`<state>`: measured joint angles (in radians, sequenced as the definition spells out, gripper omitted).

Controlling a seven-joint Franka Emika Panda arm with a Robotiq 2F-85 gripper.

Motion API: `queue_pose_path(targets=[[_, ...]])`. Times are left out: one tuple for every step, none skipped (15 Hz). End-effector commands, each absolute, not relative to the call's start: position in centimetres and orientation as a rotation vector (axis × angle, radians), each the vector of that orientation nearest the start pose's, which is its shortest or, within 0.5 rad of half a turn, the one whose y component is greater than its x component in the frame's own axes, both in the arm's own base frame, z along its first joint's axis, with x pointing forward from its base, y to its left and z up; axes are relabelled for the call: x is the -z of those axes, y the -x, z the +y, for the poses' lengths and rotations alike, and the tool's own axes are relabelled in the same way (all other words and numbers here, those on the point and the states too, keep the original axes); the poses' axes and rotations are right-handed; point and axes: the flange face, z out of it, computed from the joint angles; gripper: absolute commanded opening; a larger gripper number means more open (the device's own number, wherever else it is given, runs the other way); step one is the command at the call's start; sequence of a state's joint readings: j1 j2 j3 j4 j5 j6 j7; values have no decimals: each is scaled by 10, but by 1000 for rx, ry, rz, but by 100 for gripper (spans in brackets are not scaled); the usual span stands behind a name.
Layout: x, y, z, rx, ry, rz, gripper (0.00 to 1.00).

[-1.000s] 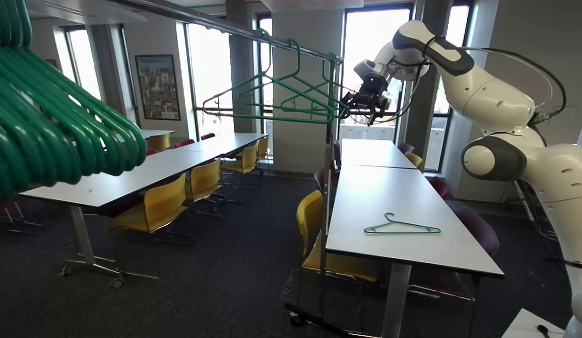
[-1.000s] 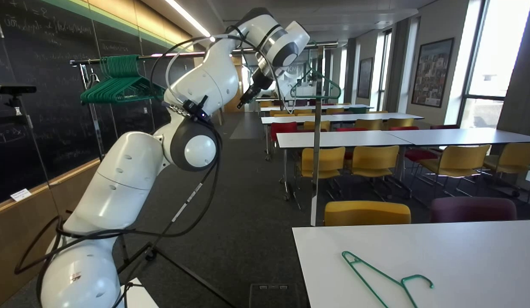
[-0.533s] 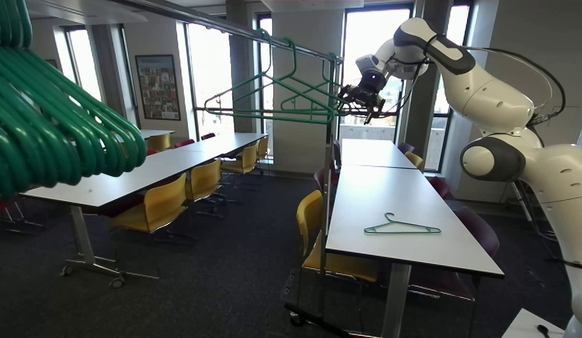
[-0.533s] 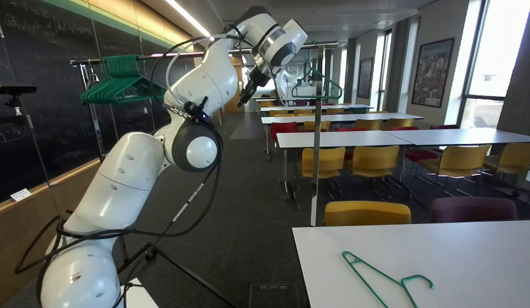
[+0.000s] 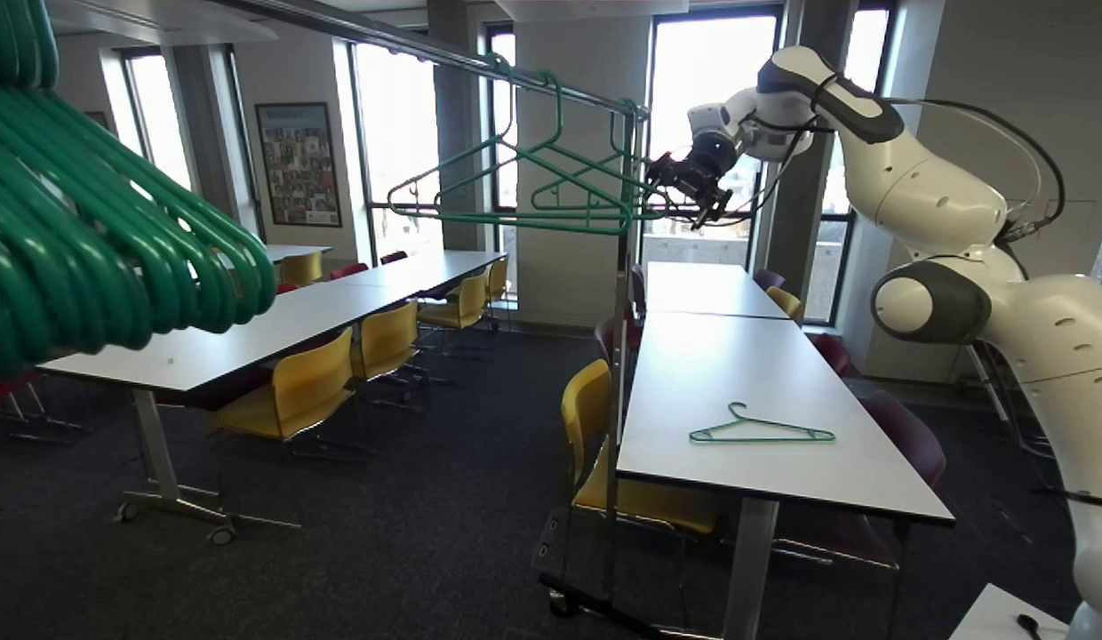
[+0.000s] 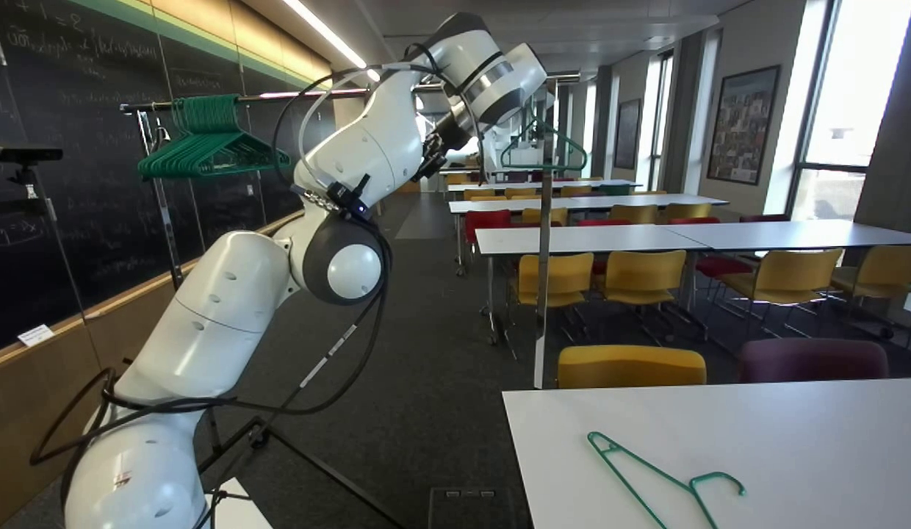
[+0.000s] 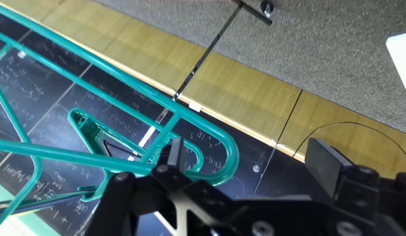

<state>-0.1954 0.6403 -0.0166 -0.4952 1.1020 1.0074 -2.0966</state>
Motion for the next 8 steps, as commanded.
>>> queue_pose_path(targets=[[-737, -622, -34, -1300, -1211, 2959, 100], [-739, -621, -45, -1245, -1232, 2929, 100], [-741, -619, -54, -1195, -1253, 2896, 100], [-740, -615, -64, -1107, -1249, 2895, 100], [-739, -611, -73, -1017, -1250, 2894, 100], [-736, -608, -82, -927, -1251, 2890, 100], [-735, -609, -91, -832, -1247, 2884, 100], [-730, -611, -102, -739, -1247, 2867, 100]])
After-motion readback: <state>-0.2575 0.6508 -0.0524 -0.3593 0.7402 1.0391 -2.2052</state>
